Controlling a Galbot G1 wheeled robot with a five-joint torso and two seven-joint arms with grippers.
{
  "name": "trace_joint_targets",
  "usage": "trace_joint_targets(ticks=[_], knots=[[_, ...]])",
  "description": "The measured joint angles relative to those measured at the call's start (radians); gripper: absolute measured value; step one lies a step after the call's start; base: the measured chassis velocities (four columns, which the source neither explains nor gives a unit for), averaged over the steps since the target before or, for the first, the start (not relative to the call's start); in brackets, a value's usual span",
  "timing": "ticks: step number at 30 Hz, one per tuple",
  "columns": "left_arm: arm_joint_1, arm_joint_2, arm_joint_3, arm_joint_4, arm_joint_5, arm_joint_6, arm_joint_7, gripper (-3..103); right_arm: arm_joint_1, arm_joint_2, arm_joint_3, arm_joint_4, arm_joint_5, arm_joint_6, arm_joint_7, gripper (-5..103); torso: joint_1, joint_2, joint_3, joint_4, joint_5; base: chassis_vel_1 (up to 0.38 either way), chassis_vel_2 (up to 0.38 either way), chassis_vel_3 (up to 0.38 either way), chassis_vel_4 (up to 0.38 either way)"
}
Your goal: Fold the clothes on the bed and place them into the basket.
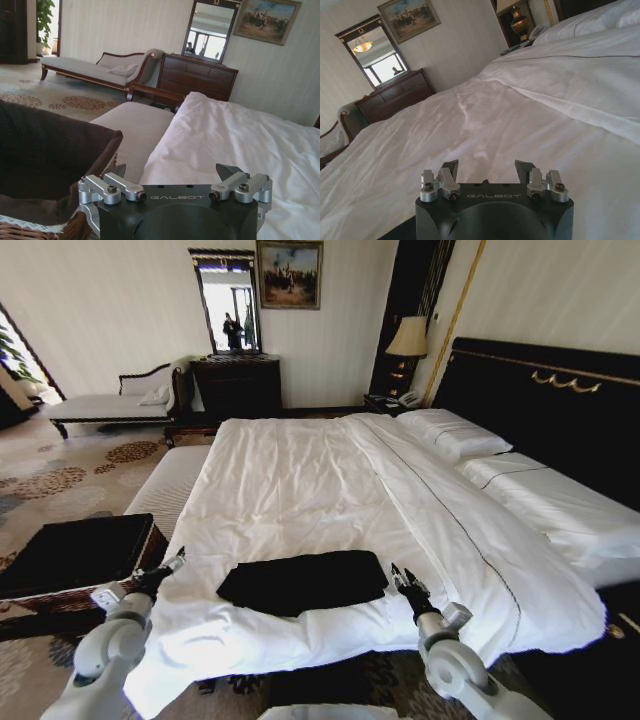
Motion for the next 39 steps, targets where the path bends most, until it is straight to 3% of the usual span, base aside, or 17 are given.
trace_joint_targets(ticks=[2,6,11,17,23,31,39], knots=[[0.002,0.011,-0.013,0.005,-0.001,-0.005,0.008,100,0.048,0.019,-0.035,-0.038,0.053,-0.004,-0.051,73,0.000,0.000,0.000,0.0002,-0.0003,0.000,0.000,0.000,0.000],[0.011,0.008,-0.012,-0.009,0.003,-0.006,0.011,100,0.103,0.043,-0.085,-0.097,0.084,-0.015,-0.101,84,0.000,0.000,0.000,-0.0001,-0.0001,0.000,0.000,0.000,0.000],[0.023,-0.015,0.012,-0.034,0.025,-0.006,0.011,100,0.131,0.065,-0.123,-0.160,0.117,-0.048,-0.087,100,0.000,0.000,0.000,-0.0002,-0.0002,0.000,0.000,0.000,0.000],[0.031,-0.031,0.024,-0.042,0.039,-0.006,0.009,100,0.106,0.070,-0.118,-0.186,0.100,-0.058,-0.041,100,0.000,0.000,0.000,-0.0003,-0.0001,0.000,0.000,0.000,0.000],[0.039,-0.042,0.012,-0.055,0.041,-0.008,0.007,100,0.041,0.045,-0.039,-0.157,0.017,-0.036,0.029,100,0.000,0.000,0.000,-0.0003,0.0002,0.000,0.000,0.000,0.000],[0.048,-0.066,0.014,-0.087,0.041,-0.010,0.005,100,-0.005,0.029,-0.016,-0.065,0.201,-0.092,0.068,100,0.000,0.000,0.000,-0.0001,0.0000,0.000,0.000,0.000,0.000],[0.048,-0.058,0.022,-0.089,0.040,-0.016,0.003,100,0.022,0.061,-0.060,-0.102,0.226,-0.121,0.060,100,0.000,0.000,0.000,-0.0002,0.0000,0.000,0.000,0.000,0.000]])
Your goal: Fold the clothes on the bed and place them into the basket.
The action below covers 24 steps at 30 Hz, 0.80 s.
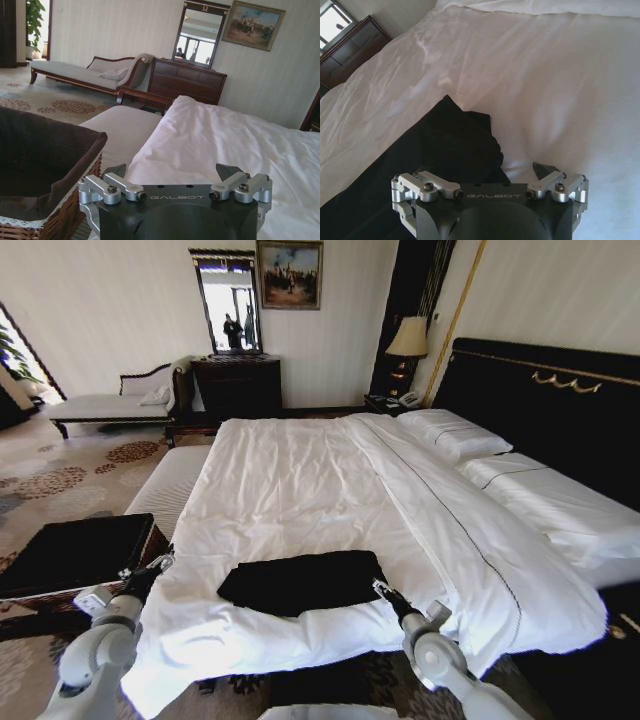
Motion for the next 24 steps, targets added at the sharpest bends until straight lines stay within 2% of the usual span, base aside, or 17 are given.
trace_joint_targets(ticks=[7,11,13,14,17,18,21,23,24], knots=[[-0.007,0.002,0.016,0.009,-0.001,-0.002,-0.001,100,0.019,0.021,-0.015,-0.032,0.001,0.002,-0.026,101,0.000,0.000,0.000,-0.0001,-0.0003,0.000,0.000,0.000,0.000],[-0.012,0.004,0.023,0.012,-0.001,-0.002,-0.002,100,0.029,0.029,-0.024,-0.040,0.001,0.006,-0.030,97,0.000,0.000,0.000,-0.0001,-0.0002,0.000,0.000,0.000,0.000],[-0.014,0.006,0.027,0.012,-0.001,-0.002,-0.002,100,0.034,0.032,-0.025,-0.042,0.001,0.010,-0.033,88,0.000,0.000,0.000,0.0000,-0.0002,0.000,0.000,0.000,0.000],[-0.014,0.006,0.027,0.012,-0.001,-0.002,-0.002,100,0.034,0.032,-0.025,-0.042,0.001,0.010,-0.033,88,0.000,0.000,0.000,0.0000,-0.0002,0.000,0.000,0.000,0.000],[-0.015,0.008,0.031,0.012,-0.001,-0.002,-0.002,100,0.040,0.040,-0.025,-0.054,0.001,0.022,-0.045,71,0.000,0.000,0.000,0.0000,-0.0002,0.000,0.000,0.000,0.000],[-0.015,0.008,0.031,0.012,-0.001,-0.002,-0.002,100,0.040,0.040,-0.025,-0.054,0.001,0.022,-0.045,71,0.000,0.000,0.000,0.0000,-0.0002,0.000,0.000,0.000,0.000],[-0.014,0.009,0.031,0.008,0.000,-0.002,-0.003,100,0.050,0.052,-0.028,-0.067,0.000,0.027,-0.058,55,0.000,0.000,0.000,0.0001,0.0000,0.000,0.000,0.000,0.000],[-0.013,0.010,0.031,0.006,0.000,-0.002,-0.003,100,0.052,0.054,-0.031,-0.069,-0.002,0.027,-0.061,55,0.000,0.000,0.000,0.0001,0.0000,0.000,0.000,0.000,0.000],[-0.013,0.011,0.031,0.005,0.000,-0.002,-0.003,100,0.054,0.056,-0.034,-0.072,-0.004,0.028,-0.065,50,0.000,0.000,0.000,0.0001,0.0000,0.000,0.000,0.000,0.000]])
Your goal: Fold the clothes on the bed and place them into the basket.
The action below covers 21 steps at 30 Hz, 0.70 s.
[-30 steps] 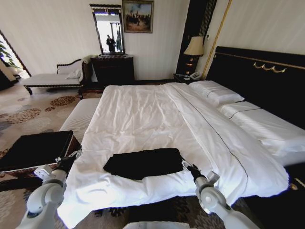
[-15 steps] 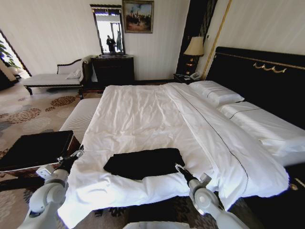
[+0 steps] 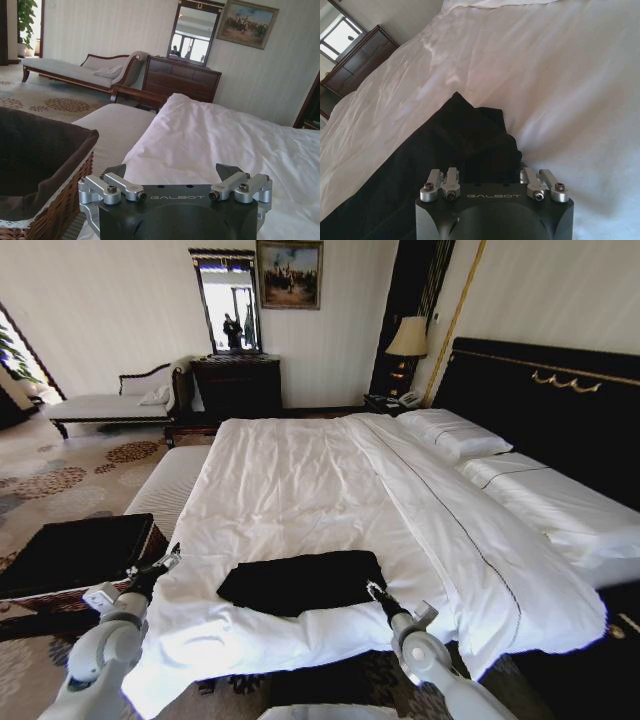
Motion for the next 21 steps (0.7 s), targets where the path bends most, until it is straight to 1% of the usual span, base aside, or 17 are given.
trace_joint_targets(ticks=[1,3,4,5,7,8,11,12,13,16,18,21], knots=[[0.000,0.001,-0.001,0.000,0.000,0.000,0.000,100,0.002,0.001,-0.003,-0.003,-0.002,0.001,-0.003,44,0.000,0.000,0.000,0.0000,-0.0001,0.000,0.000,0.000,0.000],[-0.001,0.002,-0.003,-0.001,0.000,0.000,-0.001,100,0.003,0.002,-0.005,-0.004,-0.003,0.001,-0.005,44,0.000,0.000,0.000,0.0000,-0.0001,0.000,0.000,0.000,0.000],[-0.001,0.003,-0.005,-0.001,-0.001,0.000,-0.001,100,0.006,0.004,-0.007,-0.009,-0.008,0.003,-0.010,33,0.000,0.000,0.000,0.0000,-0.0001,0.000,0.000,0.000,0.000],[-0.002,0.003,-0.006,-0.001,-0.001,0.000,-0.002,100,0.008,0.005,-0.009,-0.014,-0.014,0.005,-0.016,33,0.000,0.000,0.000,0.0000,0.0000,0.000,0.000,0.000,0.000],[-0.002,0.003,-0.008,0.000,-0.001,0.000,-0.002,100,0.011,0.006,-0.011,-0.024,-0.034,0.011,-0.032,22,0.000,0.000,0.000,0.0000,0.0000,0.000,0.000,0.000,0.000],[-0.002,0.003,-0.008,0.000,-0.001,0.000,-0.002,100,0.011,0.006,-0.011,-0.024,-0.034,0.011,-0.032,22,0.000,0.000,0.000,0.0000,0.0000,0.000,0.000,0.000,0.000],[-0.001,0.001,-0.010,0.000,-0.001,0.001,-0.002,100,0.012,0.005,-0.010,-0.030,-0.062,0.023,-0.049,7,0.000,0.000,0.000,0.0001,0.0001,0.000,0.000,0.000,0.000],[-0.001,0.001,-0.012,0.001,-0.001,0.001,-0.003,100,0.011,0.003,-0.005,-0.030,-0.073,0.031,-0.055,7,0.000,0.000,0.000,0.0001,0.0002,0.000,0.000,0.000,0.000],[-0.001,0.001,-0.014,0.001,-0.001,0.001,-0.003,100,0.009,-0.001,0.004,-0.028,-0.088,0.040,-0.063,3,0.000,0.000,0.000,0.0001,0.0002,0.000,0.000,0.000,0.000],[-0.001,0.002,-0.021,0.002,-0.002,0.002,-0.003,100,0.004,-0.015,0.033,-0.015,-0.107,0.050,-0.078,2,0.000,0.000,0.000,0.0001,0.0002,0.000,0.000,0.000,0.000],[-0.001,0.002,-0.023,0.003,-0.003,0.002,-0.004,100,0.001,-0.024,0.050,-0.009,-0.107,0.051,-0.082,2,0.000,0.000,0.000,0.0001,-0.0001,0.000,0.000,0.000,0.000],[0.000,0.005,-0.026,0.004,-0.006,0.002,-0.004,100,-0.020,-0.059,0.114,0.004,-0.090,0.052,-0.087,2,0.000,0.000,0.000,-0.0002,0.0000,0.000,0.000,0.000,0.000]])
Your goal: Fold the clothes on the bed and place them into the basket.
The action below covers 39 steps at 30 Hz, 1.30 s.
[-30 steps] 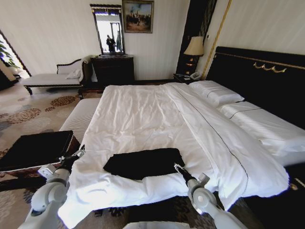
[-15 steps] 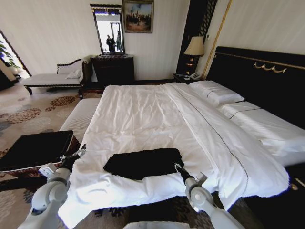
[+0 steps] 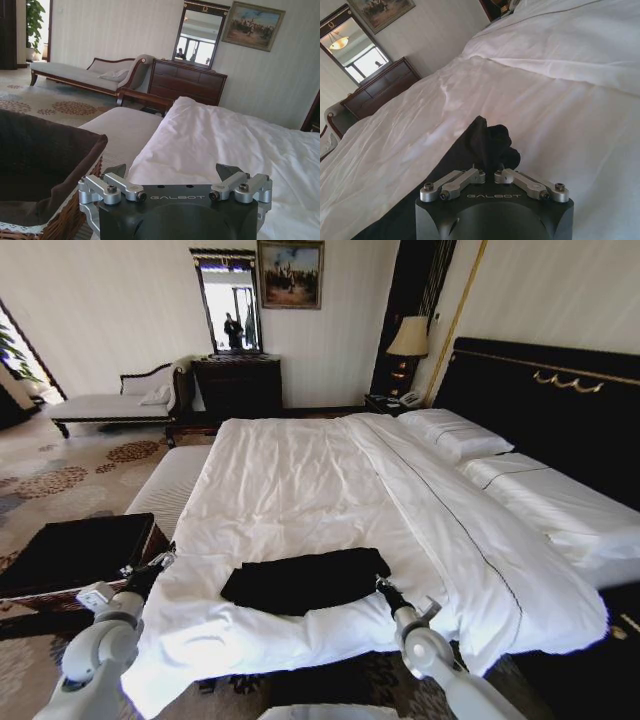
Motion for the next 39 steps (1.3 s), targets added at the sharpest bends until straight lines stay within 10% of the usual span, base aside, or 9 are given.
trace_joint_targets(ticks=[17,26,39], knots=[[-0.027,0.005,-0.053,0.050,-0.007,0.000,0.000,100,-0.020,-0.028,0.068,0.000,-0.111,0.090,-0.182,2,0.000,0.000,0.000,-0.0001,-0.0002,0.000,0.000,0.000,0.000],[-0.016,0.042,-0.127,0.187,0.021,-0.034,0.022,100,0.119,0.015,-0.139,-0.034,-0.187,0.155,-0.392,2,0.000,0.000,0.000,0.0001,-0.0004,0.000,0.000,0.000,0.000],[-0.011,0.032,-0.130,0.162,0.033,-0.029,0.021,100,0.316,0.081,-0.432,-0.170,-0.254,0.169,-0.439,2,0.000,0.000,0.000,0.0000,-0.0002,0.000,0.000,0.000,0.000]])
